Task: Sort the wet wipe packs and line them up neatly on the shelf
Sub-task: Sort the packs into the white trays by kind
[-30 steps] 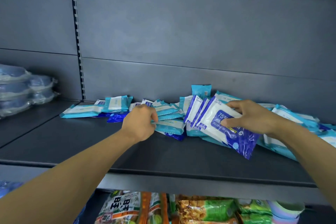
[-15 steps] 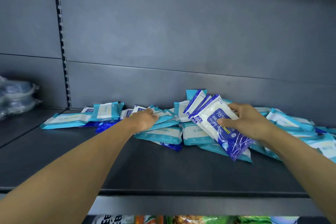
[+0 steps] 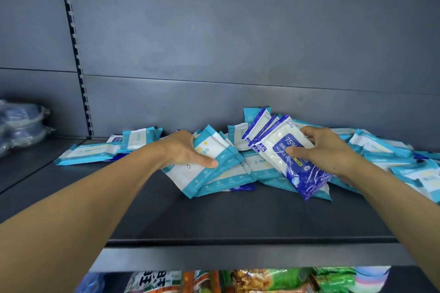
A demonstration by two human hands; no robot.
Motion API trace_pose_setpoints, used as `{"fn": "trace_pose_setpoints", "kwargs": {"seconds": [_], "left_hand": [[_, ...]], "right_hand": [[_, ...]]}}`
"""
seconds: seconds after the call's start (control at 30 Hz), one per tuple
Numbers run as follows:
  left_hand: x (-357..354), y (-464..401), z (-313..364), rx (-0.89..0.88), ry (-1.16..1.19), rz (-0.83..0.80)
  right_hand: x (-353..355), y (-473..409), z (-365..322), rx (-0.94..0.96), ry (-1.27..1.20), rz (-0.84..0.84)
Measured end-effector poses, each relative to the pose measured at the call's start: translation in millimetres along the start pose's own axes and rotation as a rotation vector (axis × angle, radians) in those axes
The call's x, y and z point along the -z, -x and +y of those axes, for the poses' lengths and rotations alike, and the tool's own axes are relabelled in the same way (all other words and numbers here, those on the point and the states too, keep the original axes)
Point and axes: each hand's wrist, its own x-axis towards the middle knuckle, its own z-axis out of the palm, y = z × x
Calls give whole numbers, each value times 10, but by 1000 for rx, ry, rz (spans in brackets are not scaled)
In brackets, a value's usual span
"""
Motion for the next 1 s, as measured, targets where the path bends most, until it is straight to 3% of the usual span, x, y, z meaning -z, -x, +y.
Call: {"fn": "trace_pose_setpoints", "kwargs": {"seconds": [0.2,0.33,0.5,0.8,1.0], "left_hand": [[-139,117,173,-53,-23,-116],[-164,116,204,-13,-94,-111],[-232,169,290,-119,-127,-138],[-343,368,468,-128,-257,-6],[-347,724,537,-171,-232,180]], "right_hand": [[82,64,-16,-12,-101,22],[101,109,10,-18,-68,-1],[71,216,20,-20,-52,6],[111,494,-46,-47,-52,64],[270,845,-20,9,-42,103]]}}
